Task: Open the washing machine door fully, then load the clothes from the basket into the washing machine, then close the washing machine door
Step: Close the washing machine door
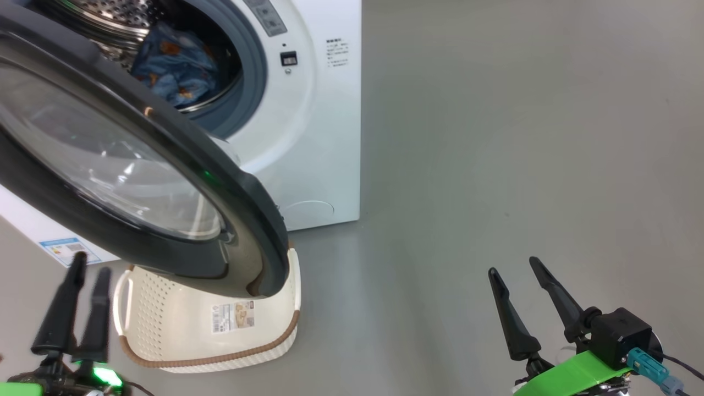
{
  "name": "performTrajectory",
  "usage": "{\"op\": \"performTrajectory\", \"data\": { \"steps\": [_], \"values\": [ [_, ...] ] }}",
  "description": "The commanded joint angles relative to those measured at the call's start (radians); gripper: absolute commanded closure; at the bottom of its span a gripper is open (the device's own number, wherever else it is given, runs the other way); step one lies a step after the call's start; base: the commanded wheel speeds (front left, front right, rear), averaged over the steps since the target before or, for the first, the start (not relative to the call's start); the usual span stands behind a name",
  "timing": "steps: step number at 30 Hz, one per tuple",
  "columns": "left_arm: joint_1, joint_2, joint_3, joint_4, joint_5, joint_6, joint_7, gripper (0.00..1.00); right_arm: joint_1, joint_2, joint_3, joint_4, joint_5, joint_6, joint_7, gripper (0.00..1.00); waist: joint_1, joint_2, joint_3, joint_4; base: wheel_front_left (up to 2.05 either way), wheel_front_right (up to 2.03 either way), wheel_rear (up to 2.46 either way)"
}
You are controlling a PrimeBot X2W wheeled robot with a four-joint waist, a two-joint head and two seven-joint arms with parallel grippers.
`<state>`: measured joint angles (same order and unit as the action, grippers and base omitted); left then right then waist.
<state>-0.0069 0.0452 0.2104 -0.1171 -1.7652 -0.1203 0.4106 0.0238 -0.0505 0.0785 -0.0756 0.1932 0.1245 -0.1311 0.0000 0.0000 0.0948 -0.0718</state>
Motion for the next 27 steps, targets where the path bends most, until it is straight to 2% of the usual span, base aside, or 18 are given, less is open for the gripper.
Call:
{"op": "performTrajectory", "data": {
  "steps": [1, 3, 5, 10, 12, 15, 17, 18, 22, 27],
  "values": [
    [-0.01, 0.01, 0.039, -0.045, 0.05, -0.01, -0.034, 0.0, -0.004, 0.0, 0.018, -0.03, -0.007, 0.006, 0.005, 0.0, 0.0, 0.0, -0.011, 0.01, 0.0, 0.0, 0.0],
    [-0.003, 0.009, 0.032, -0.07, 0.154, -0.01, -0.098, 0.0, -0.002, 0.0, 0.016, -0.033, -0.008, 0.006, 0.008, 0.0, 0.0, 0.0, -0.017, 0.014, 0.0, 0.0, 0.0],
    [0.01, 0.021, 0.006, -0.09, 0.315, -0.01, -0.171, 0.0, 0.002, 0.0, 0.013, -0.036, -0.008, 0.006, 0.011, 0.0, 0.0, 0.0, -0.022, 0.016, 0.0, 0.0, 0.0],
    [0.065, 0.123, -0.116, -0.058, 0.848, -0.01, -0.389, 0.0, 0.015, 0.0, 0.004, -0.042, -0.014, 0.006, 0.02, 0.0, 0.0, 0.0, -0.048, 0.017, 0.0, 0.0, 0.0],
    [0.079, 0.154, -0.156, -0.035, 1.042, 0.025, -0.455, 0.0, 0.024, 0.0, 0.0, -0.044, -0.018, 0.006, 0.024, 0.0, 0.0, 0.0, -0.059, 0.018, 0.0, 0.0, 0.0],
    [0.091, 0.166, -0.204, -0.016, 1.226, 0.086, -0.527, 0.0, 0.036, 0.0, -0.003, -0.046, -0.022, 0.006, 0.03, 0.0, 0.0, 0.0, -0.076, 0.017, 0.0, 0.0, 0.0],
    [0.101, 0.164, -0.226, -0.013, 1.301, 0.118, -0.564, 0.0, 0.044, 0.0, -0.005, -0.049, -0.025, 0.006, 0.034, 0.0, 0.0, 0.0, -0.084, 0.018, 0.0, 0.0, 0.0],
    [0.101, 0.164, -0.226, -0.013, 1.301, 0.118, -0.564, 0.0, 0.044, 0.0, -0.005, -0.049, -0.025, 0.006, 0.034, 0.0, 0.0, 0.0, -0.084, 0.018, 0.0, 0.0, 0.0],
    [0.13, 0.164, -0.258, -0.005, 1.406, 0.169, -0.602, 0.0, 0.063, 0.0, -0.012, -0.056, -0.028, 0.006, 0.041, 0.0, 0.0, 0.0, -0.097, 0.022, 0.0, 0.0, 0.0],
    [0.153, 0.16, -0.282, 0.011, 1.455, 0.199, -0.614, 0.0, 0.077, 0.0, -0.018, -0.062, -0.035, 0.006, 0.048, 0.0, 0.0, 0.0, -0.104, 0.029, 0.0, 0.0, 0.0]
  ]
}}
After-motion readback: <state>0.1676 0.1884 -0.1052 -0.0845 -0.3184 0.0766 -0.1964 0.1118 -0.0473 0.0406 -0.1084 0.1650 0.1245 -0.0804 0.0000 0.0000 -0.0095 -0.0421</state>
